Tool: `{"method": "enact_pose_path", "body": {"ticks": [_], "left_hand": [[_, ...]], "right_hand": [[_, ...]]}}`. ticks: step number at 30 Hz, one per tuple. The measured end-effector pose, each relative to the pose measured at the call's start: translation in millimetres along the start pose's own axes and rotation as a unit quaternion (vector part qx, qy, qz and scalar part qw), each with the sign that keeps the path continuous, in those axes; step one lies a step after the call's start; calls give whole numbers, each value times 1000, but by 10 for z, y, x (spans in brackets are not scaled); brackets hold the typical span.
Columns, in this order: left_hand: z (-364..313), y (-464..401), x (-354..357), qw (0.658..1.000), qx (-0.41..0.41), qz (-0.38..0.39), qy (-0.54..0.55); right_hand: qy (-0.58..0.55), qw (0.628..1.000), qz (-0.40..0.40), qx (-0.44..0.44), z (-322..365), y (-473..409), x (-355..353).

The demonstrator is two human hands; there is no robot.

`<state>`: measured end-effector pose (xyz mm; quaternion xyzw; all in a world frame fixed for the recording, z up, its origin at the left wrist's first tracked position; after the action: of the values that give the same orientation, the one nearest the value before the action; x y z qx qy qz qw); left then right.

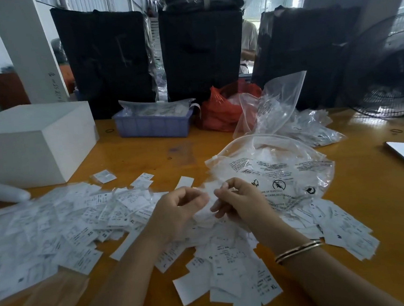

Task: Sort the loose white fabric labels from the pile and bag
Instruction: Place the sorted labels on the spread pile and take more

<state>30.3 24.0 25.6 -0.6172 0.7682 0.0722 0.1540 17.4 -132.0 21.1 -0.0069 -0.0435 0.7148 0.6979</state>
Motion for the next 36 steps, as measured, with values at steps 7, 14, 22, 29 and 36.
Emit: {"method": "enact_pose_path", "body": {"ticks": [7,14,22,29,36], "left_hand": [[97,-49,-152,985,-32,-141,92],[86,-18,-264,972,-27,-222,67],[41,-23,-252,979,16,-204,19],[-129,52,-73,972,156,-146,-99],[-200,79,3,964,201,-127,-117]], "right_hand": [[212,974,-12,-75,27,21,-2],[619,744,74,-240,-44,109,166],[482,838,-16,-255,78,163,101],[201,954,-130,-178,67,168,-155],[5,979,-87,-185,121,231,-76]]}}
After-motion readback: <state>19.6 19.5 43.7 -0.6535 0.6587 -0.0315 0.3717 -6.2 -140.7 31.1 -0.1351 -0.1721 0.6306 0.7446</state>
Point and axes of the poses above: each hand's wrist, its own y-axis away from the middle knuckle, its own x-axis out of the palm, z = x × y, the point moved 5 cm from there along -y, towards the middle knuckle, and after that the axes turned 4 degrees about -x, right-handed, at the moved point
